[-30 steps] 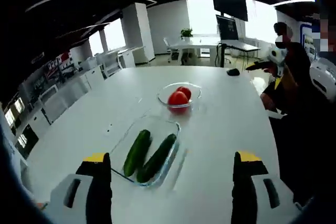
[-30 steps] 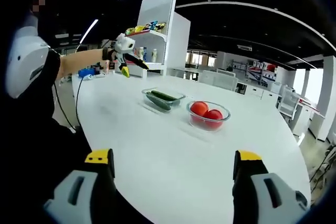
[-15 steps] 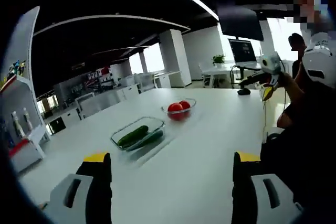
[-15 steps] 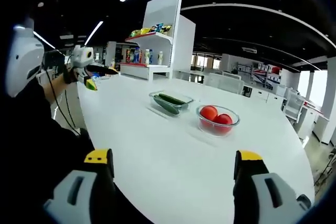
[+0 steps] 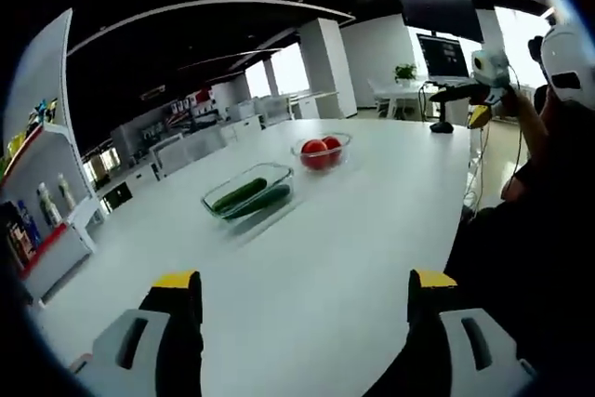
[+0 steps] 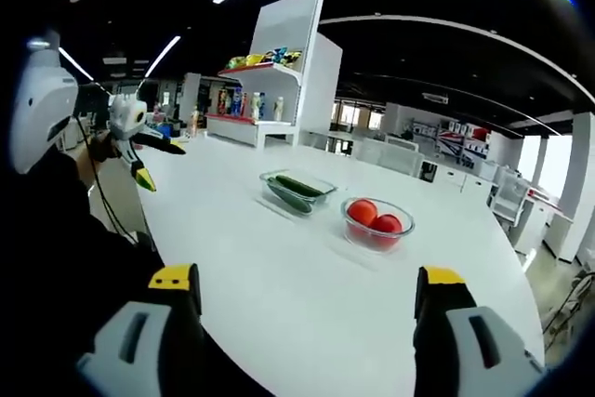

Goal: Sort the scattered tomatoes and cucumbers on the table and place them into their respective storage containers

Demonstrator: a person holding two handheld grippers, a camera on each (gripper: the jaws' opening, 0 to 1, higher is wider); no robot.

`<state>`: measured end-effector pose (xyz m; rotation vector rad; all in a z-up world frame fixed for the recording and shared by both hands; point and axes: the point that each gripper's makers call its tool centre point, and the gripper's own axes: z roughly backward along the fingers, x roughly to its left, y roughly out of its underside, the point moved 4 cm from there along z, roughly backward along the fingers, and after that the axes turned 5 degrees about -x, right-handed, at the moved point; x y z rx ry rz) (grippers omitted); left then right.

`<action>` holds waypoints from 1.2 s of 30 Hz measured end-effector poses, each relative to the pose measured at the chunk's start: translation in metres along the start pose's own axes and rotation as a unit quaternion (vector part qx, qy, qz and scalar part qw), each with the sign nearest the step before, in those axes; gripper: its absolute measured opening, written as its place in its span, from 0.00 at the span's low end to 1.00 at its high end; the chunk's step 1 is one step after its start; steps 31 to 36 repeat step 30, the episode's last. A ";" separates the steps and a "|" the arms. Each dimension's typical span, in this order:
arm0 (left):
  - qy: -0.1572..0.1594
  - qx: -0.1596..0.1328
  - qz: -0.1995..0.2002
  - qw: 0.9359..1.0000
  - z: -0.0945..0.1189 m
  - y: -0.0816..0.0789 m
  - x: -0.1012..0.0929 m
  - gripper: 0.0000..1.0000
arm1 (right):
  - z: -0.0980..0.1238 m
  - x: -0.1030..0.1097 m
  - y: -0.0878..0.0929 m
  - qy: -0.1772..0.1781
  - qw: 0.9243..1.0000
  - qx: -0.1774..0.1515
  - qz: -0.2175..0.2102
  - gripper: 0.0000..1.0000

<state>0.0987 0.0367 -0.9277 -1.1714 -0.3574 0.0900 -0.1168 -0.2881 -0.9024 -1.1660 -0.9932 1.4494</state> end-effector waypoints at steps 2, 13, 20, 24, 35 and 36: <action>0.008 -0.006 0.004 1.000 -0.001 -0.003 -0.001 0.91 | -0.002 0.000 0.002 -0.001 1.000 0.003 0.000 0.92; 0.025 0.005 0.013 1.000 -0.004 0.001 -0.007 0.91 | 0.002 -0.003 -0.001 -0.003 1.000 0.002 0.005 0.92; 0.039 0.002 0.015 0.999 -0.009 -0.001 -0.010 0.90 | 0.002 -0.004 0.001 -0.002 1.000 0.003 0.001 0.92; 0.039 0.006 0.013 0.999 -0.010 0.003 -0.012 0.90 | 0.001 -0.005 0.001 -0.002 1.000 0.006 0.003 0.92; 0.037 0.014 0.009 0.999 -0.010 0.008 -0.011 0.91 | 0.002 -0.003 -0.003 -0.001 1.000 0.003 0.003 0.92; 0.037 0.014 0.009 0.999 -0.010 0.008 -0.011 0.91 | 0.002 -0.003 -0.003 -0.001 1.000 0.003 0.003 0.92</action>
